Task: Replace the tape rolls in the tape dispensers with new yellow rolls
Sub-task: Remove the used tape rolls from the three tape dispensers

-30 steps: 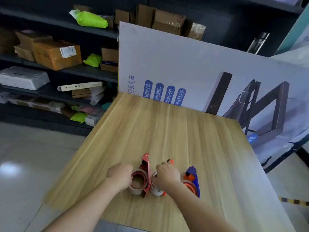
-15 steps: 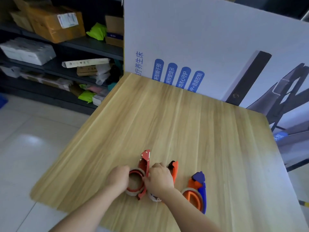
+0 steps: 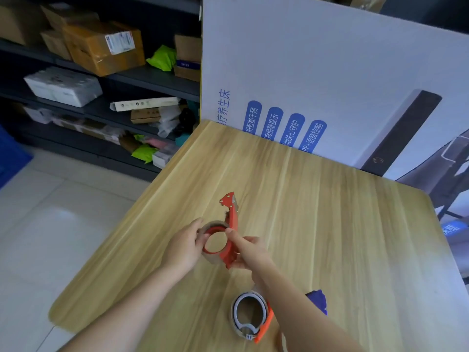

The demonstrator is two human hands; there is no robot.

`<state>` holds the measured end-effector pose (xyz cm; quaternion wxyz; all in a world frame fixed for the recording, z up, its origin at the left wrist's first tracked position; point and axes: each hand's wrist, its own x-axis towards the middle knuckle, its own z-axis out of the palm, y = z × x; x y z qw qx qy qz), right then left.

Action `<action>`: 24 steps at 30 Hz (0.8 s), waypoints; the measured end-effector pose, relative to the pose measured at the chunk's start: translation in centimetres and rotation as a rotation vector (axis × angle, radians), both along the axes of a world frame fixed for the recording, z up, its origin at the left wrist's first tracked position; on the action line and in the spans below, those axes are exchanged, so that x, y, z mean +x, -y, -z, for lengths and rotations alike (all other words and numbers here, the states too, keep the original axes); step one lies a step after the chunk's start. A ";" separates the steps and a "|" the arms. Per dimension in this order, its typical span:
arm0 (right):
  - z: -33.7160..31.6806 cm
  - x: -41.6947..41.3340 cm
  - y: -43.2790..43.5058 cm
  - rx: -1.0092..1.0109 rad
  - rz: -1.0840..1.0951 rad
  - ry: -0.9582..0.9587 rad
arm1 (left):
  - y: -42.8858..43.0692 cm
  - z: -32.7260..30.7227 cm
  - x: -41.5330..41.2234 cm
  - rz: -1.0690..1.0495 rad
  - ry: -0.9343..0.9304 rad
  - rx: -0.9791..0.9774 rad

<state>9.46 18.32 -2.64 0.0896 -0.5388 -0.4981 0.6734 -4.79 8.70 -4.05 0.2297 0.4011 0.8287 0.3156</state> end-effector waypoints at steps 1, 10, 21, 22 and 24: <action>-0.2 -0.5 -0.5 0.002 0.030 -0.001 | -0.2 -0.2 -0.3 0.054 -0.052 0.072; -1.0 -6.0 -5.3 0.055 0.125 0.029 | -5.2 -0.6 -6.1 0.460 -0.288 0.106; 0.7 -13.5 -12.4 0.091 0.382 0.019 | -14.1 1.3 -13.7 0.344 -0.180 0.162; 1.0 -13.9 -12.9 0.098 0.403 0.025 | -15.1 1.4 -14.3 0.300 -0.164 0.188; 1.5 -14.6 -13.8 0.104 0.443 0.031 | -17.0 1.7 -15.5 0.208 -0.154 0.233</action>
